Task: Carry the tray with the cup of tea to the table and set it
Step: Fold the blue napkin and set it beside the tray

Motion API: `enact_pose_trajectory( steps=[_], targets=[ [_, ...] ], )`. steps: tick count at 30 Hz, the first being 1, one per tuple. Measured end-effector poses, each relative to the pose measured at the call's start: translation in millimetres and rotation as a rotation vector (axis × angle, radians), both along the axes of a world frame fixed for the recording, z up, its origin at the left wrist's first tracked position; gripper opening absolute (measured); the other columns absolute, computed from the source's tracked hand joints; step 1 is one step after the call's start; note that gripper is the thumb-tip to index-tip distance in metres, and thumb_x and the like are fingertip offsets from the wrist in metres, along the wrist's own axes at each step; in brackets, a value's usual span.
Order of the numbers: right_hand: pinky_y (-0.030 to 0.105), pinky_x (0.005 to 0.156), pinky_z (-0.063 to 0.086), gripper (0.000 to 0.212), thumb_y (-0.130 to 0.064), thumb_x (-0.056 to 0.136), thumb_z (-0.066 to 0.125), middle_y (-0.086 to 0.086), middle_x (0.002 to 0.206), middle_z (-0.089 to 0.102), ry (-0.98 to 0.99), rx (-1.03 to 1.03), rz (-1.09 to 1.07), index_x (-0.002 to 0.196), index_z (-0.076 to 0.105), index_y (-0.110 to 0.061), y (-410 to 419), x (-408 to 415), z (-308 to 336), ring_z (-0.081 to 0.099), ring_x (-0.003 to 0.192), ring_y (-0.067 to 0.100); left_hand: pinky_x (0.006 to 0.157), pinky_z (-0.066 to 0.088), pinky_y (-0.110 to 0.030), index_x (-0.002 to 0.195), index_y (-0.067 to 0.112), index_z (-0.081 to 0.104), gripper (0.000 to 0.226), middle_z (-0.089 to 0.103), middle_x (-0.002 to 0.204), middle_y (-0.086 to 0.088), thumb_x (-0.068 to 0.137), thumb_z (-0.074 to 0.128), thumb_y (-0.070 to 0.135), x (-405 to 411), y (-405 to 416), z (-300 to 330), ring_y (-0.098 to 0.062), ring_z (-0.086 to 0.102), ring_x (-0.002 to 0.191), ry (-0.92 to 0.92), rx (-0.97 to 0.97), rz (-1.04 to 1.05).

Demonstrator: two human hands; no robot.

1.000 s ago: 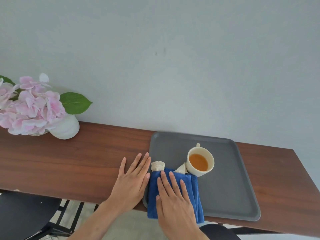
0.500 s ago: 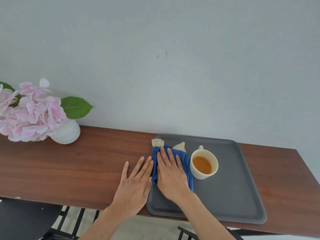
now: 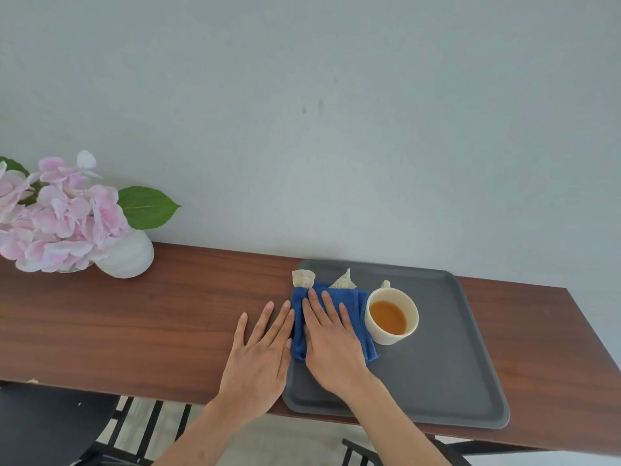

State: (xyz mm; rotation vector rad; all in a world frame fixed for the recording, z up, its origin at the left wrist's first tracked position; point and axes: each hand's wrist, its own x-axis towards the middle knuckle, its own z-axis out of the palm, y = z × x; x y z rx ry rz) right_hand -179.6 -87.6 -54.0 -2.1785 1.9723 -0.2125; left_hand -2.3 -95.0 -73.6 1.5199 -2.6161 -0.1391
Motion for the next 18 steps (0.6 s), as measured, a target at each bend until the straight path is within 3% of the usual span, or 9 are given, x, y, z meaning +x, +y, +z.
enact_pose_trajectory(
  steps=[6,11,15,16,17,18],
  targets=[
    [0.045,0.12,-0.018,0.075,-0.029,0.102,0.042,-0.003,0.167,-0.014,0.064,0.025,0.033,0.163,0.0,-0.02,49,3,-5,-0.019,0.153,0.02,0.122,0.022,-0.057,0.161,0.021,0.027,0.059,0.023,0.17,0.006,0.109,0.007,0.04,-1,2,2,-0.019,0.017,0.158,0.026,-0.029,0.01],
    [0.04,0.11,-0.036,0.077,-0.033,0.106,0.043,-0.012,0.158,-0.032,0.078,0.098,0.089,0.161,-0.011,-0.025,74,5,-10,-0.041,0.139,0.014,0.122,0.029,-0.059,0.16,0.019,0.034,0.059,0.023,0.169,0.004,0.105,0.019,0.036,-2,2,4,-0.021,0.021,0.157,0.007,-0.019,0.008],
    [0.042,0.111,-0.033,0.073,-0.042,0.104,0.051,-0.013,0.158,-0.02,0.124,0.119,0.094,0.163,0.01,-0.027,86,7,-3,-0.031,0.141,0.015,0.121,0.029,-0.059,0.159,0.02,0.034,0.061,0.026,0.168,0.005,0.107,0.009,0.038,-2,2,6,-0.021,0.022,0.156,0.017,-0.027,0.016],
    [0.043,0.115,-0.026,0.074,-0.047,0.102,0.053,-0.014,0.16,-0.016,0.144,0.127,0.141,0.162,0.015,-0.029,88,6,3,-0.026,0.145,0.015,0.121,0.029,-0.059,0.159,0.02,0.033,0.06,0.026,0.168,0.004,0.105,0.014,0.037,-2,2,6,-0.021,0.022,0.156,0.016,-0.022,0.015],
    [0.045,0.122,-0.007,0.076,-0.058,0.092,0.063,-0.014,0.163,0.003,0.165,0.12,0.165,0.158,0.034,-0.033,91,3,7,-0.005,0.152,0.015,0.121,0.029,-0.06,0.159,0.019,0.033,0.061,0.026,0.168,0.004,0.102,0.019,0.035,-2,2,6,-0.022,0.023,0.156,0.011,-0.015,0.011],
    [0.043,0.122,0.017,0.074,-0.069,0.078,0.072,-0.015,0.158,0.03,0.173,0.138,0.147,0.143,0.057,-0.037,97,1,12,0.028,0.148,0.012,0.121,0.03,-0.06,0.16,0.019,0.032,0.062,0.025,0.169,0.004,0.1,0.022,0.033,-1,2,6,-0.022,0.022,0.156,0.006,-0.009,0.007]
  ],
)
